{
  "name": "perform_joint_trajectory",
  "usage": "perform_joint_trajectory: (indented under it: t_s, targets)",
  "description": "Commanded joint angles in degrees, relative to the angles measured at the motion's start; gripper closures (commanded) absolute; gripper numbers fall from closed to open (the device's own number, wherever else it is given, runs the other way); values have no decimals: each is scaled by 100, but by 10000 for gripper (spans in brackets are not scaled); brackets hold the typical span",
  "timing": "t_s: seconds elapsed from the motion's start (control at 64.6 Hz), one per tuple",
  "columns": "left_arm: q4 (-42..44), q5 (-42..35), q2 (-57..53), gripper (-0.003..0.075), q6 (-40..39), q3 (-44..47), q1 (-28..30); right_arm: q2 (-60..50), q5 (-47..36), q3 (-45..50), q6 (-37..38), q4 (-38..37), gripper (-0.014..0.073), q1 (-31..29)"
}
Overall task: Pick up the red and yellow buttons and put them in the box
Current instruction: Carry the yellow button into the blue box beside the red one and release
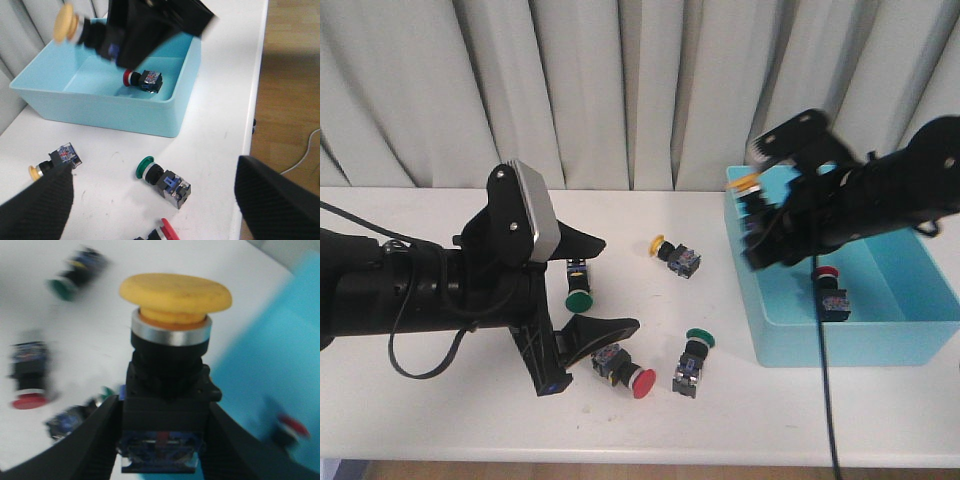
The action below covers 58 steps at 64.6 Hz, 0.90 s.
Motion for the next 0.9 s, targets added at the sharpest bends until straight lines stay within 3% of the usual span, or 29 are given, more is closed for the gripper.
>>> perform_joint_trajectory:
  t_s: [0.0, 0.124, 0.263, 0.48, 0.651, 0.883]
  targets:
    - [-241, 60, -159, 140, -53, -155, 12, 167, 569, -605, 1109, -684, 401, -448]
    - [-241, 60, -159, 159, -55, -155, 12, 952, 1577, -1361, 1514, -765, 395, -831]
    - [-241, 67, -159, 161, -55, -155, 12, 1832, 2156, -2083, 1759, -823, 391, -960]
    - [-241, 65, -159, 161, -202, -155, 12, 2862, 2546, -2842, 2341, -1415, 386, -966]
    - [-241, 65, -159, 161, -202, -155, 12, 3216, 2641, -2982, 2363, -1433, 371, -966]
    - [-241, 65, -159, 161, -202, -155, 12, 3276, 2636, -2982, 2363, -1433, 277, -966]
